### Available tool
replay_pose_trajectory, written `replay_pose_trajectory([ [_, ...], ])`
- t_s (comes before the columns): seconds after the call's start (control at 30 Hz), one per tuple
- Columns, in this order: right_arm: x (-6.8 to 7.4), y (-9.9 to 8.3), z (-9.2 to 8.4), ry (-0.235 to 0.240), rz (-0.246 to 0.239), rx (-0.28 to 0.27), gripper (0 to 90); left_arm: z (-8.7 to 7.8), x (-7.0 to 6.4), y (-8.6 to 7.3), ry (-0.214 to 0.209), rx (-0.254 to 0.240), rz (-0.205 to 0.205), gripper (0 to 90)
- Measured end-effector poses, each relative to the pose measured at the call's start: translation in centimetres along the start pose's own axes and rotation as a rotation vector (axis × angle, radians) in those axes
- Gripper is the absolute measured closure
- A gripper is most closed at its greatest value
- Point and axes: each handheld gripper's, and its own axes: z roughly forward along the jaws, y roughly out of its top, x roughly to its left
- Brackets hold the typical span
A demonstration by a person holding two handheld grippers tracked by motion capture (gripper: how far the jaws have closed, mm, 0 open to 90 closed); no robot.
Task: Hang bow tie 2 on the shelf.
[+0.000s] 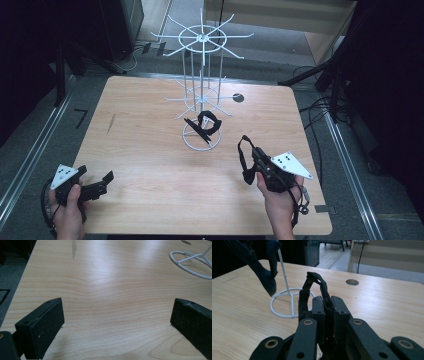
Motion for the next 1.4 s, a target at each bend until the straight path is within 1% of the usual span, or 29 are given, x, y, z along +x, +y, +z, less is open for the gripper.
replay_pose_trajectory([
  [0.2, 0.5, 1.2, -0.1, 0.012, -0.002, -0.028, 83.5, 0.0, 0.0, 0.0, -0.002, -0.001, 0.000, 0.0],
  [0.33, 0.9, 2.0, 0.0, 0.025, -0.012, -0.042, 83.5, 0.0, 0.0, 0.0, -0.002, -0.002, -0.002, 0.0],
  [0.8, 2.1, 4.7, 0.3, 0.047, -0.036, -0.078, 83.5, 0.0, 0.0, 0.0, -0.001, -0.002, -0.001, 0.0],
  [1.1, 2.7, 5.9, 0.3, 0.057, -0.050, -0.100, 83.5, 0.0, 0.1, 0.0, 0.000, -0.003, -0.003, 0.0],
  [1.4, 2.9, 6.9, 0.5, 0.061, -0.054, -0.110, 83.5, 0.0, 0.1, 0.0, 0.002, -0.006, -0.002, 0.0],
])
